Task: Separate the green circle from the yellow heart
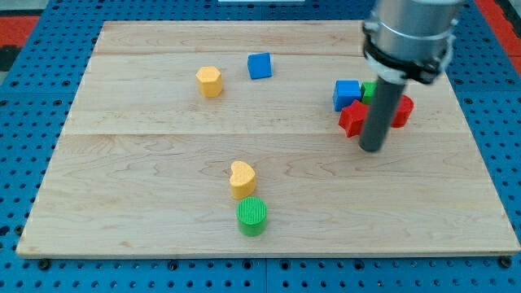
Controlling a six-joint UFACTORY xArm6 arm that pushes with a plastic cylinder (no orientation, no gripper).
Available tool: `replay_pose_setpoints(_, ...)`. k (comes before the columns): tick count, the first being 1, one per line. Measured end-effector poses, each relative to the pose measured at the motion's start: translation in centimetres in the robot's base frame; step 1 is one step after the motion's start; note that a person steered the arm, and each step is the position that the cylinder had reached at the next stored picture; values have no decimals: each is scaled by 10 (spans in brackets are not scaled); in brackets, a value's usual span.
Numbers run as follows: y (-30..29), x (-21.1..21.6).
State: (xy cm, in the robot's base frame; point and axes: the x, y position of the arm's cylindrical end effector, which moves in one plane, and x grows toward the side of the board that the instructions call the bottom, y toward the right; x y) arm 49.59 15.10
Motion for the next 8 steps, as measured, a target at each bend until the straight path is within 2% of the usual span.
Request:
replay_pose_setpoints(1,-15,119)
replay_pose_setpoints(2,-88,123)
replay_pose_setpoints(3,-181,112)
replay_pose_setpoints(6,-148,-23)
replay_pose_setpoints(7,-159,-40)
replay_pose_setpoints(8,-117,-64)
